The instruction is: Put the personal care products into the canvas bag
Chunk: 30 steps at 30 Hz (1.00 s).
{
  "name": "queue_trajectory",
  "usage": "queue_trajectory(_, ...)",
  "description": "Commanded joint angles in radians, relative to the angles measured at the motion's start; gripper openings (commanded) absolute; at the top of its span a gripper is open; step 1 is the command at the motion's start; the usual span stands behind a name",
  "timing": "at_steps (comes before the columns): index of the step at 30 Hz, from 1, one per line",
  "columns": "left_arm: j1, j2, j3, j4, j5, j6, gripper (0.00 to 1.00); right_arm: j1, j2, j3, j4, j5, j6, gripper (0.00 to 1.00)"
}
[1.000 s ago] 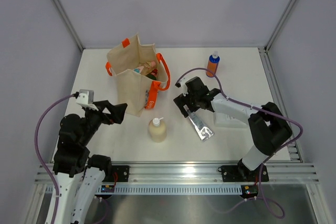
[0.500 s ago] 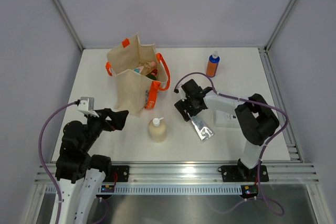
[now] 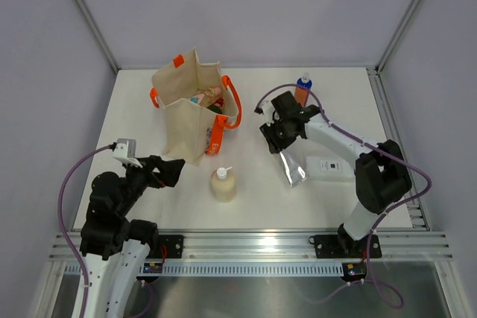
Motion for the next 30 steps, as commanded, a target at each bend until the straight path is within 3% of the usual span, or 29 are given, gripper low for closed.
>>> queue_trajectory(1, 0.002, -0.006, -0.003, 0.039, 0.05, 0.004, 0.99, -0.054, -0.151, 0.24, -0.125, -0.186, -0.147, 0.24)
queue_trajectory(5, 0.002, -0.012, -0.006, 0.049, 0.074, 0.005, 0.99, -0.052, -0.167, 0.41, -0.146, -0.294, -0.191, 0.22)
queue_trajectory(6, 0.002, -0.013, -0.008, 0.053, 0.078, 0.005, 0.99, -0.052, -0.152, 0.515, -0.152, -0.327, -0.188, 0.22)
queue_trajectory(8, 0.002, -0.015, -0.014, 0.063, 0.096, 0.004, 0.99, -0.044, -0.069, 0.651, -0.182, -0.35, -0.175, 0.21)
queue_trajectory(12, 0.002, -0.009, -0.026, 0.086, 0.142, 0.005, 0.99, -0.008, 0.135, 1.085, -0.196, -0.41, -0.116, 0.21)
queue_trajectory(15, 0.002, -0.003, -0.023, 0.085, 0.169, 0.013, 0.99, 0.034, 0.31, 1.319, -0.114, -0.409, -0.025, 0.22)
queue_trajectory(18, -0.001, -0.001, -0.022, 0.083, 0.183, 0.013, 0.99, 0.066, 0.427, 1.386, 0.021, -0.378, 0.026, 0.22)
queue_trajectory(22, 0.001, -0.007, -0.026, 0.092, 0.2, 0.013, 0.99, 0.094, 0.519, 1.377, 0.361, -0.289, 0.121, 0.22)
queue_trajectory(26, 0.001, -0.003, -0.031, 0.103, 0.219, 0.014, 0.99, 0.111, 0.657, 1.538, 0.454, -0.216, 0.153, 0.21)
queue_trajectory(30, 0.001, 0.005, -0.032, 0.108, 0.222, 0.016, 0.99, 0.124, 0.692, 1.495, 0.526, -0.194, 0.153, 0.21)
